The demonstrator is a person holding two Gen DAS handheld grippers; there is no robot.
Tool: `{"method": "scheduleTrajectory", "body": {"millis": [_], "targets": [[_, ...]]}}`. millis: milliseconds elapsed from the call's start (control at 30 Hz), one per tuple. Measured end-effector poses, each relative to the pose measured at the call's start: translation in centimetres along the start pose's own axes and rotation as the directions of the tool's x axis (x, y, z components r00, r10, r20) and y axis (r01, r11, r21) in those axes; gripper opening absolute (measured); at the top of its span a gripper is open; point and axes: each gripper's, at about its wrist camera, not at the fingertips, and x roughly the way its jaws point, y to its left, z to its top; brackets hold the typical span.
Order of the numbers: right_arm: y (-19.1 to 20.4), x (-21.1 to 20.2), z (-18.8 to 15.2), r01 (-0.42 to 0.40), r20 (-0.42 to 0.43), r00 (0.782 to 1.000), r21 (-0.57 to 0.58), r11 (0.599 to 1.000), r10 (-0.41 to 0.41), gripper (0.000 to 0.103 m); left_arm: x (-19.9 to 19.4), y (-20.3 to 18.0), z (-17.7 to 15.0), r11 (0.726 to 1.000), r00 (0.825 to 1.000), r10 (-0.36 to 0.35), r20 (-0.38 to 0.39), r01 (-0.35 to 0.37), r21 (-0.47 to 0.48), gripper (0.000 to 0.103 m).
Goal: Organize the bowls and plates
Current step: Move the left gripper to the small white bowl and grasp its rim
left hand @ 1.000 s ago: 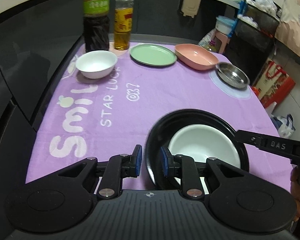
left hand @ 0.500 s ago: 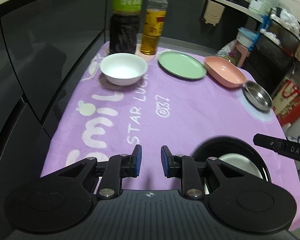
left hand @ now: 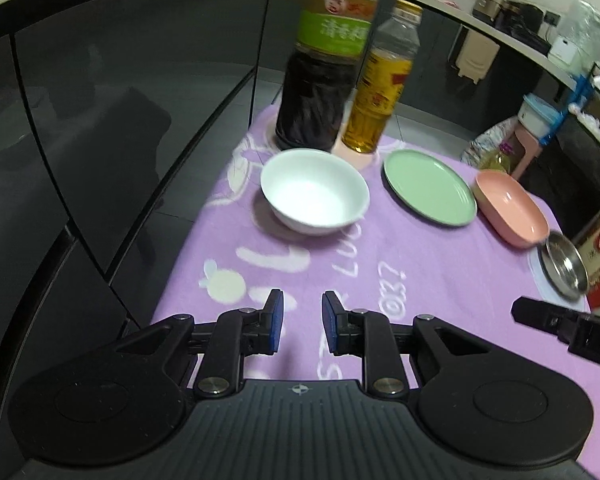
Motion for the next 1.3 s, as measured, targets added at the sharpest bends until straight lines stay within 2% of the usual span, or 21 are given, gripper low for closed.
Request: {"method": "scheduleTrajectory", "body": {"millis": [233,433,600,833,967,1067,1300], "targets": [[2.0,2.2,2.8,-0.026,-0.038,0.999,-0.011,1.0,0.025,0.022,1.6,1.2,2.4,0.999,1.0,0.0,0.023,0.001,-0.05,0.02],[3.4,4.7,4.4,-0.007,-0.06,0.998,-0.014,1.0,0.006,0.022,3.9,1.9,3.8,0.997,1.0,-0.005,-0.008,0.004,-0.082,0.02],[4.1,6.8,5.2,-0.024,-0.086,0.996,0.005,1.0,0.024,0.022,5.3,2.4,5.2,0.995,1.0,-0.013,0.001,0.013,-0.103,0.02],[5.1,10.6,6.4,-0.035,-0.095,0.995,0.055,0.998,0.04,0.022,8.4,3.4,6.9,0.99,1.0,0.017,-0.004,-0.017,-0.143,0.02],[5.6,12.5,7.0,-0.033,-0.103,0.994,0.064,0.997,0.039,0.023,9.5,3.6,7.0,0.989,1.0,0.004,-0.017,-0.007,-0.146,0.02],[5.7,13.6,7.2,-0.031,-0.113,0.993,0.085,0.996,0.041,0.028,10.2,3.7,7.1,0.99,1.0,-0.005,-0.027,0.001,-0.141,0.02],[6.3,15.7,7.1,-0.028,-0.153,0.988,0.073,0.997,0.039,0.028,11.4,3.7,6.8,0.991,0.999,-0.031,-0.032,0.027,-0.129,0.018]]}}
